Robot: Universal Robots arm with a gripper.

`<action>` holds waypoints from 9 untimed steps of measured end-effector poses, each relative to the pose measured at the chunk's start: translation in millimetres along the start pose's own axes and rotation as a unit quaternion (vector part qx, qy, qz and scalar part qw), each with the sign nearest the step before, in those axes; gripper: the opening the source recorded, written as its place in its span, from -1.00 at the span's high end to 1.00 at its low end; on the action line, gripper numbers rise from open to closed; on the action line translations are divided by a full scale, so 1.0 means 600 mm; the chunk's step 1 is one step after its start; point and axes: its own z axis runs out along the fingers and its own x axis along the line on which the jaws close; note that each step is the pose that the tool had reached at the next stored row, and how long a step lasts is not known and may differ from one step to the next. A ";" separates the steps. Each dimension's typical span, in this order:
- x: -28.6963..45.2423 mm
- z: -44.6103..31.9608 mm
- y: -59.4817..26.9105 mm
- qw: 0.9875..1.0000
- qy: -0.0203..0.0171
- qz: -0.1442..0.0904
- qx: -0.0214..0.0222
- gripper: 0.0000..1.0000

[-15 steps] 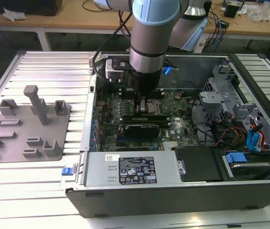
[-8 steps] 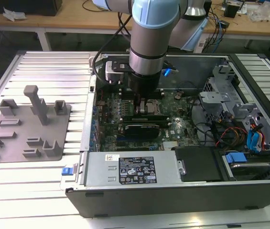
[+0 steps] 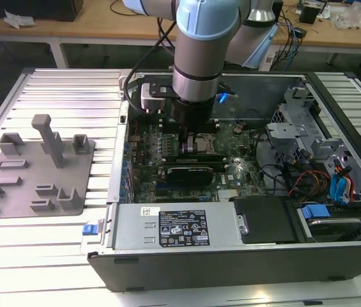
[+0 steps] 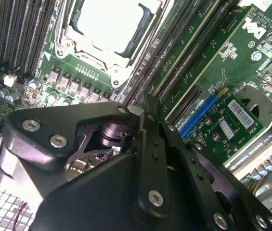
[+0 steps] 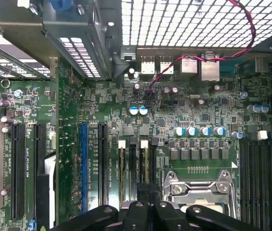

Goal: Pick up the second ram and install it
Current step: 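Press down the second ram until it locks into place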

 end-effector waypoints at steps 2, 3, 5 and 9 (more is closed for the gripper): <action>-0.001 -0.002 0.000 1.000 -0.001 0.000 0.000 0.84; -0.001 -0.016 0.001 1.000 0.000 0.000 0.000 0.84; -0.002 -0.036 0.001 1.000 0.000 0.000 0.000 0.84; -0.002 -0.037 0.001 1.000 0.000 0.000 0.000 0.84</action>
